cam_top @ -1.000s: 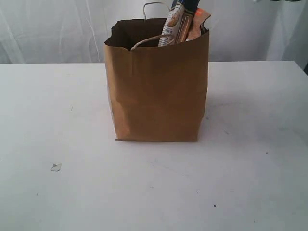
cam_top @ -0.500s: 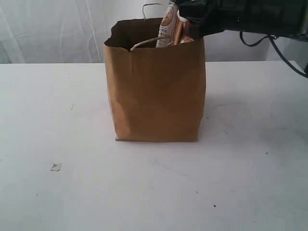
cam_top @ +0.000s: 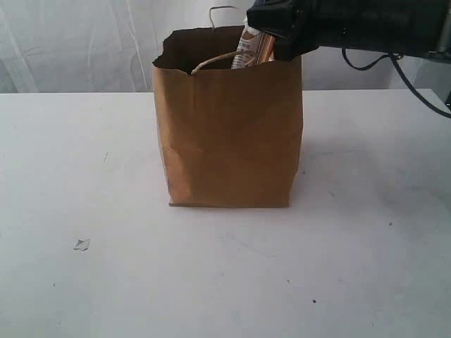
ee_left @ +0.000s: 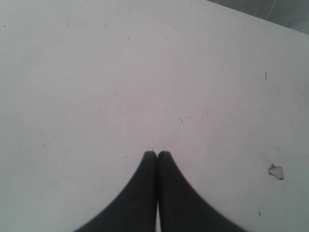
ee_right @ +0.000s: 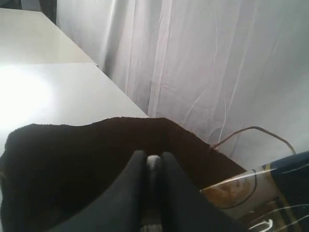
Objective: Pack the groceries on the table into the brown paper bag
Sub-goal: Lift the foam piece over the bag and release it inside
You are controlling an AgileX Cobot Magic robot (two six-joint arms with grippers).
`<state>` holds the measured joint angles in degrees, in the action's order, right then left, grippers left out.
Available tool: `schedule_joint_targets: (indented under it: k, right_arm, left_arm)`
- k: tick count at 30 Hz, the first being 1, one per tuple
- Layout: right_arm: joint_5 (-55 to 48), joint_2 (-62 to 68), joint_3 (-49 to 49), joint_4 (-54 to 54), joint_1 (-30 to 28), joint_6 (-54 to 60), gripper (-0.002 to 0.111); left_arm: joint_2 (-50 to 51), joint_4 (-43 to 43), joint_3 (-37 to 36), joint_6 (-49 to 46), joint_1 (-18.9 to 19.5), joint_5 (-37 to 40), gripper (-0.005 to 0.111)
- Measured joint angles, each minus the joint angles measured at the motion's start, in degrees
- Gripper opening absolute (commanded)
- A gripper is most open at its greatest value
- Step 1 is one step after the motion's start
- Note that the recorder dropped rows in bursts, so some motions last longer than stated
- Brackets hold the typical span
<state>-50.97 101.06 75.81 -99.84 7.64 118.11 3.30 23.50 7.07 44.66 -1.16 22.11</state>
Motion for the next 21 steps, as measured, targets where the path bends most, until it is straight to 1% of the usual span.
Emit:
schedule_joint_targets:
  k: [2,4,6,7,11,15,18,19,21]
  right_arm:
    - [0.7,0.0,0.0,0.0,0.0,-0.1,0.043]
    - [1.9,0.0,0.0,0.0,0.0,-0.1,0.056]
    - [3.0,0.0,0.0,0.0,0.0,-0.1,0.063]
    - [3.7,0.0,0.0,0.0,0.0,-0.1,0.064]
    - [4.9,0.0,0.0,0.0,0.0,-0.9,0.063]
    - [5.6,-0.7,0.0,0.0,0.0,-9.9,0.063]
    - [7.7,-3.2,0.0,3.6,-0.5,-17.2,0.052]
    - [8.9,-4.5,0.0,5.9,-0.7,-19.0,0.046]
    - [13.0,-7.5,0.0,15.0,-1.7,-25.2,0.032]
  left_arm:
    - [0.0,0.0,0.0,0.0,0.0,0.0,0.0]
    - [0.0,0.0,0.0,0.0,0.0,0.0,0.0]
    - [0.0,0.0,0.0,0.0,0.0,0.0,0.0]
    - [0.0,0.0,0.0,0.0,0.0,0.0,0.0]
    - [0.0,0.0,0.0,0.0,0.0,0.0,0.0]
    - [0.0,0.0,0.0,0.0,0.0,0.0,0.0]
    - [0.0,0.0,0.0,0.0,0.0,0.0,0.0]
    - [0.0,0.0,0.0,0.0,0.0,0.0,0.0]
    - [0.0,0.0,0.0,0.0,0.0,0.0,0.0]
